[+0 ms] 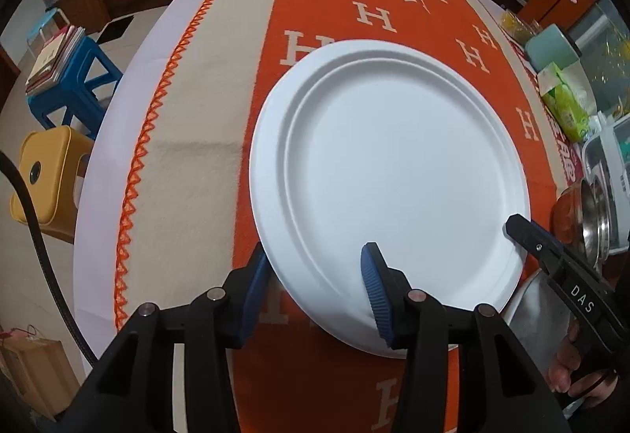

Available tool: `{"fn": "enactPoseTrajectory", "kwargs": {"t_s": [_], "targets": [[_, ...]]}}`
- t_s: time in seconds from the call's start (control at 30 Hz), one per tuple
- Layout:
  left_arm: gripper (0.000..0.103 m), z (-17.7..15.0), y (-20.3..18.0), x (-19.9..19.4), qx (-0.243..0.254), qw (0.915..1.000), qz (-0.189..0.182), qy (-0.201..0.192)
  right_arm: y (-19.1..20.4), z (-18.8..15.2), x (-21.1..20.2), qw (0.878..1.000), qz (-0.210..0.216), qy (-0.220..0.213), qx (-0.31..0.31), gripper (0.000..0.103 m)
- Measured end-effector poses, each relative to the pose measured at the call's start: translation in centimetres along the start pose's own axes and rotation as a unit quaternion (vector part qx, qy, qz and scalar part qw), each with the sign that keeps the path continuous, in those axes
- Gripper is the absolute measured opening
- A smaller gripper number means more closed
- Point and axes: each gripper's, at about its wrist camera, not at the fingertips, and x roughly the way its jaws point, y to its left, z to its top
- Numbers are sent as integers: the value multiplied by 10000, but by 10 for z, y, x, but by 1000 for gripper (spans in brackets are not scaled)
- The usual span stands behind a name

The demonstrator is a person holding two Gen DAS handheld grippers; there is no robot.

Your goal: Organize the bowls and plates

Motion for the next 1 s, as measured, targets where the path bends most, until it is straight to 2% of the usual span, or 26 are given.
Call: {"fn": "enactPoseTrajectory", "kwargs": {"t_s": [0.27, 0.47, 0.7, 1.0], "targets": [[45, -5, 5, -27, -77, 9996, 54, -283, 11, 1, -20, 9997, 111, -178, -91, 25], [45, -18, 11, -62, -95, 9985, 29, -537, 23, -2, -45, 9991, 174, -338, -211, 25], [45, -47, 11, -119, -22, 9957, 15, -930, 43, -15, -91, 9967, 221, -636, -457, 25], [45, -98, 10, -184, 41, 9932, -112, -1155, 59, -48, -158, 9913, 191, -1068, -744, 26]]}}
